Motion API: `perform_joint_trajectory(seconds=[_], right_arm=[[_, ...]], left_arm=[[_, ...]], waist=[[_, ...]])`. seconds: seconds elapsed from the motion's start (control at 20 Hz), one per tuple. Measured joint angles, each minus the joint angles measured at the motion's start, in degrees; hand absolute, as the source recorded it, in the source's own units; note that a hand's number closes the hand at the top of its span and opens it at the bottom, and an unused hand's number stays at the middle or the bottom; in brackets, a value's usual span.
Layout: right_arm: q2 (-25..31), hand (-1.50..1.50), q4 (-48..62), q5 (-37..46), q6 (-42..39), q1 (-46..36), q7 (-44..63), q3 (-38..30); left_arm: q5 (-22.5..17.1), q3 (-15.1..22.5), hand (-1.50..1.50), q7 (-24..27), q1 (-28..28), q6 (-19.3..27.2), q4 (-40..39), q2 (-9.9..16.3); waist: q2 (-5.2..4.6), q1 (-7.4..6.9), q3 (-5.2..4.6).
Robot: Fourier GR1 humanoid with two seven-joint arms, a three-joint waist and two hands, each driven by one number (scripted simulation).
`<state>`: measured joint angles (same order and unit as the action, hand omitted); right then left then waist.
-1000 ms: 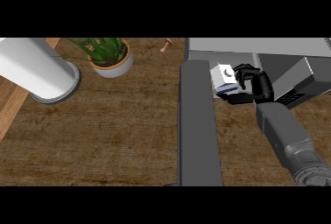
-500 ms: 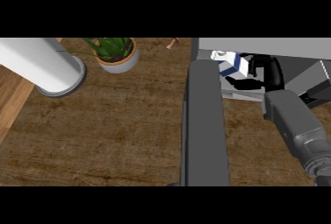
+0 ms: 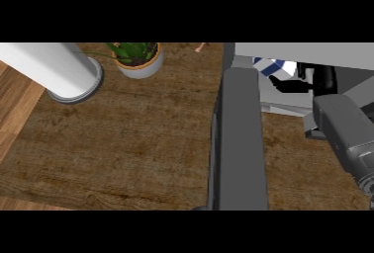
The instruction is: Pick up the milk, place it into the microwave and close the microwave
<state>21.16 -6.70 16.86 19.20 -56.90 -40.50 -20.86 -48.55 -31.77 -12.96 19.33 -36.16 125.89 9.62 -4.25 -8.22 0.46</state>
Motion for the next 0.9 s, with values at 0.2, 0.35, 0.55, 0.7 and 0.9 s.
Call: perform_joint_trajectory(seconds=[0.2, 0.35, 0.55, 0.7, 0.9], right_arm=[[1.3, 1.50, 0.3, -0.1, 0.8, -0.5, 0.7, -0.4], [2.2, 1.50, 0.4, -0.1, 1.3, -1.0, 1.2, -0.6], [3.0, 1.50, 0.5, -0.2, 1.4, -1.4, 1.5, -0.9], [3.3, 1.50, 0.6, -0.4, 1.6, -1.3, 1.2, -1.2], [4.1, 1.50, 0.8, -0.5, 1.6, -1.4, 1.3, -1.5]], left_arm=[[0.2, 0.3, -1.50, -0.3, -0.8, 0.0, -0.3, 0.6], [0.0, 0.1, -1.50, -0.2, -1.5, -0.2, -1.0, 1.2], [-0.2, 0.2, -1.50, -0.2, -2.3, -0.3, -1.4, 1.7], [0.2, 0.1, -1.50, -0.2, -2.8, -0.4, -1.9, 2.0], [0.9, -0.2, -1.50, -0.1, -3.0, -0.7, -2.5, 2.3]], waist=[[-0.48, -0.73, 0.07], [-0.75, -1.27, 0.10], [-1.09, -1.96, 0.17], [-1.37, -2.21, 0.22], [-1.50, -2.72, 0.22]])
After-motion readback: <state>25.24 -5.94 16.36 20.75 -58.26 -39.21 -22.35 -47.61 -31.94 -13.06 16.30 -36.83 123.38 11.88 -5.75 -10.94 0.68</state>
